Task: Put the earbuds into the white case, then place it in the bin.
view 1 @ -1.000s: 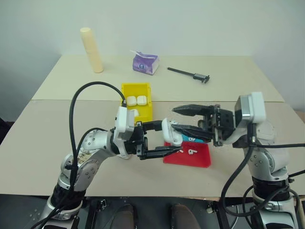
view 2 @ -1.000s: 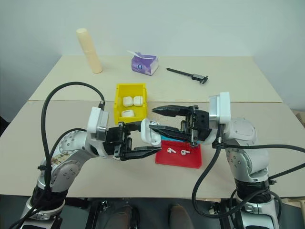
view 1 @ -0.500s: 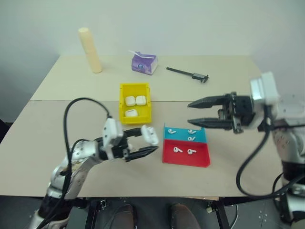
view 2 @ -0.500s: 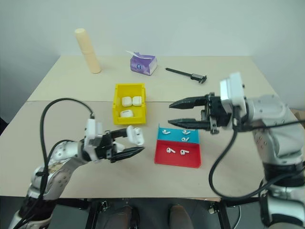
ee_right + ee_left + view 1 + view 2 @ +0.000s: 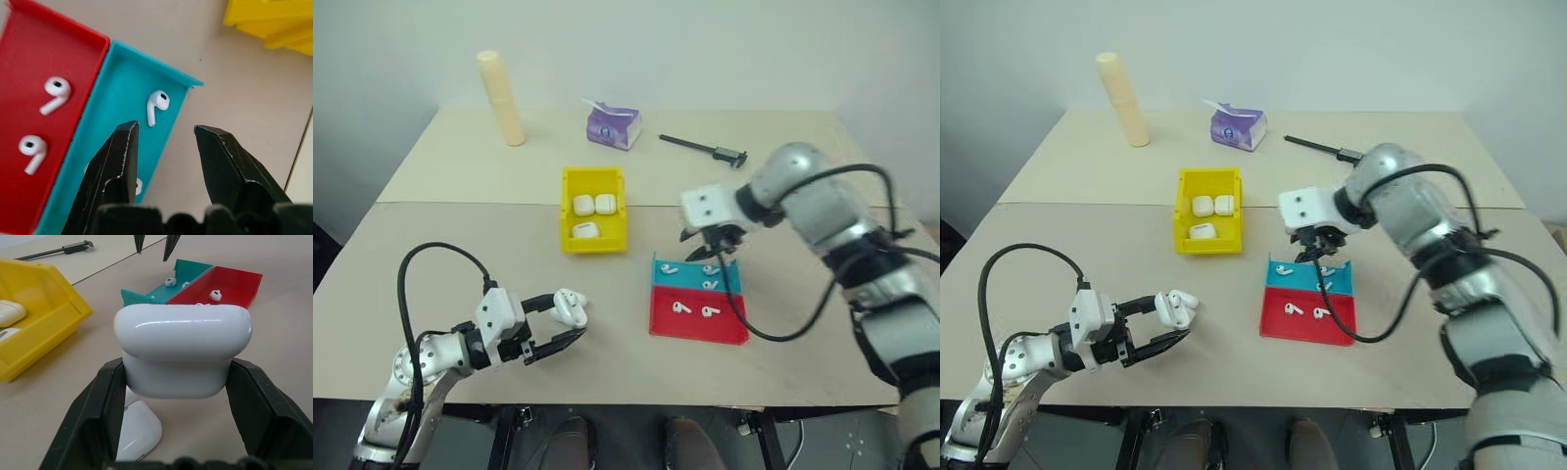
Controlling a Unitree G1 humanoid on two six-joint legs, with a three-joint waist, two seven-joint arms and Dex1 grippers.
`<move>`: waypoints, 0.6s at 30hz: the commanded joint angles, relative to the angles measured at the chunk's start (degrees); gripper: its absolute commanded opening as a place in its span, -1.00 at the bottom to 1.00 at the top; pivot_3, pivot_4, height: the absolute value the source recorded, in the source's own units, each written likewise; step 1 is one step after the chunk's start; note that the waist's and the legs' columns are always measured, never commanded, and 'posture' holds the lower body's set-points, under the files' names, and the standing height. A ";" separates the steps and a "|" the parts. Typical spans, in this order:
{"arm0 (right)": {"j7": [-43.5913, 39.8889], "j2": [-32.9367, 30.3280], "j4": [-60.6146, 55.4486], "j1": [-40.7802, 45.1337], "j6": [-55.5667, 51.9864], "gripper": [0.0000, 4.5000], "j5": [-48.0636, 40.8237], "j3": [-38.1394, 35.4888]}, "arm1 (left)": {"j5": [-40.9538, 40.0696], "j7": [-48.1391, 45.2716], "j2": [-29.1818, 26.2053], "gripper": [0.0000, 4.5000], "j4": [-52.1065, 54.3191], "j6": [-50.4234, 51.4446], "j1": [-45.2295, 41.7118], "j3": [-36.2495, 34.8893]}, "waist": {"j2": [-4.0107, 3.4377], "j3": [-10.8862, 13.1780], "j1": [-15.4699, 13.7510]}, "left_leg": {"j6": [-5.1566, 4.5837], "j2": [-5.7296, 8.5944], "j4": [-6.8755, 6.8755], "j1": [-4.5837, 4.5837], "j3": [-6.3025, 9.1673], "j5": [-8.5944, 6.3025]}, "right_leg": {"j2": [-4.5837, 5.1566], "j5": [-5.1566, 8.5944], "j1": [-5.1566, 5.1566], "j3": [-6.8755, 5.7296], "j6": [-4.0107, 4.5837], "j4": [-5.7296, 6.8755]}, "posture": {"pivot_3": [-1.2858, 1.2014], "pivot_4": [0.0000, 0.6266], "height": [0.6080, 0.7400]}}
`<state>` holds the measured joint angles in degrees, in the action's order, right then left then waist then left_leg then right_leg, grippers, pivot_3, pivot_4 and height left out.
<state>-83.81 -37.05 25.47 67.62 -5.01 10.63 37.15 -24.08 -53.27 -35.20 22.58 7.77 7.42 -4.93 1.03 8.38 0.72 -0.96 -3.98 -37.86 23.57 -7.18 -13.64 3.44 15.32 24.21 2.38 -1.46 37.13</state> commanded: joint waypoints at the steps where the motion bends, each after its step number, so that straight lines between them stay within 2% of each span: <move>1: 0.27 1.99 3.33 1.91 5.10 -0.01 3.79 0.50 | 0.59 1.27 0.52 0.23 2.99 -1.90 1.11 -0.23 | 0.00 0.00 -0.21 | 0.00 0.00 0.00 0.02 0.00 0.00 | 0.00 0.00 0.00 -0.02 0.00 -0.01 | 0.03 -0.52 1.00; 7: 2.72 7.50 9.40 2.75 8.51 -0.01 8.94 1.64 | 1.10 3.01 0.95 0.23 4.99 -1.28 3.45 -0.18 | -0.01 0.00 0.28 | 0.04 -0.03 0.00 -0.06 -0.04 0.02 | -0.01 -0.02 0.00 -0.01 0.03 0.10 | 0.03 -0.52 1.00; 18: 4.46 11.85 15.64 2.24 11.03 -0.01 12.31 1.17 | 2.37 3.79 0.81 0.23 4.21 -1.46 4.21 0.06 | -0.01 -0.01 0.34 | 0.11 -0.04 0.01 -0.16 -0.06 0.06 | -0.02 -0.03 -0.01 0.00 0.07 0.23 | 0.03 -0.52 1.00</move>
<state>-79.71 -25.27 41.11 68.52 5.03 22.44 39.66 -21.67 -49.85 -34.21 25.47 7.42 11.71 -4.72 1.02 8.37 1.05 -0.84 -4.02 -37.85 23.40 -7.24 -13.58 3.41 15.30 24.19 2.38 -1.39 37.39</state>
